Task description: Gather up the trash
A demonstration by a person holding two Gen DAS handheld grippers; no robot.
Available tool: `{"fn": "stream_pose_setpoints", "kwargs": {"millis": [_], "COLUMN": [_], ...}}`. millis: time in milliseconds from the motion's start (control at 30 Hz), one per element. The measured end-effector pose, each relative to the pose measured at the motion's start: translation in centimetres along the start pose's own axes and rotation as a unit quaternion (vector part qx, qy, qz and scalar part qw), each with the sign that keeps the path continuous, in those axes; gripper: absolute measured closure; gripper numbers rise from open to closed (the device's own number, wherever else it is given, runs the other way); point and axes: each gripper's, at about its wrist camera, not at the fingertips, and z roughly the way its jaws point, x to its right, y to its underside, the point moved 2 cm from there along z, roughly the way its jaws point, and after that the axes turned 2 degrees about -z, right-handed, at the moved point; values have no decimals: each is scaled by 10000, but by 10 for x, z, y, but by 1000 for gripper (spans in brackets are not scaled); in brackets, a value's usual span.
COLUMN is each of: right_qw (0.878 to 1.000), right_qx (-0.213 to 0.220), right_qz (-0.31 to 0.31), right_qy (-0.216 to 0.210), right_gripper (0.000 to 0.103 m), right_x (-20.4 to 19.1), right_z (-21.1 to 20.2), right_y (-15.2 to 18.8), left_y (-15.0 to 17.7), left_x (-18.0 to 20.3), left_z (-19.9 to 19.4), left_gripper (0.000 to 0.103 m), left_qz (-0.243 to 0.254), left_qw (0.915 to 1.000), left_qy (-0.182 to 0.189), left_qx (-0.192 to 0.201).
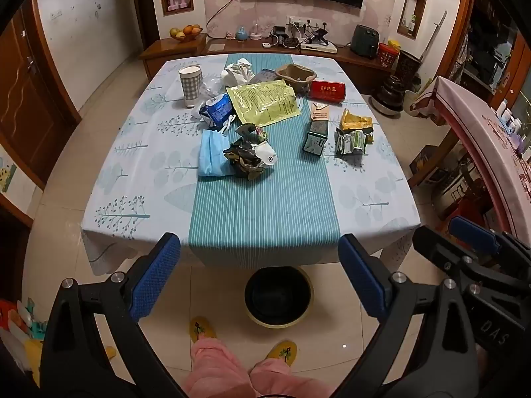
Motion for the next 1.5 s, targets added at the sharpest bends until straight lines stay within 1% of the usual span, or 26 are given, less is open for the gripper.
{"fn": "stream_pose_setpoints", "kwargs": {"millis": [200,233,267,533,667,733,867,933,1133,1333,1367,1500], "right_qw": [10000,10000,10000,9999,9999,9999,9998,9997,9995,9994,9993,9994], "right_qx": [25,39,41,82,106,102,121,148,211,236,240,231], "right_qz": [-25,-31,-38,-106,-118,-119,-122,-152,-157,-165,-159,-118], "right_qy": [22,22,21,60,48,35,51,95,150,209,221,249], "right_gripper": [39,39,39,39,39,39,39,39,39,39,39,38], "right_x": [-1,-7,-7,-16,-14,-14,-15,-24,-33,-31,-31,-31], "right_z": [-2,-7,-7,-11,-12,-12,-14,-20,-27,-27,-27,-28], "right_y": [3,-2,-2,-2,-1,-1,2,1,1,1,1,2], "left_y": [0,0,1,1,-1,4,5,5,6,7,4,4], "left_x": [1,1,0,1,4,-7,-8,-8,-13,-21,-18,-18], "left_z": [-1,-1,-8,-13,-14,-17,-22,-24,-26,-33,-28,-27], "left_gripper": [9,9,9,11,12,12,12,12,12,12,12,12], "left_qz": [11,14,-9,-33,-50,-31,-45,-52,-43,-36,-45,-51], "left_qw": [10000,10000,9999,9999,9999,9999,9999,9999,9998,9997,9998,9998], "left_qy": [-6,7,-8,-26,-8,62,65,60,79,86,83,84], "left_qx": [82,69,119,109,89,131,130,136,176,207,190,187]}}
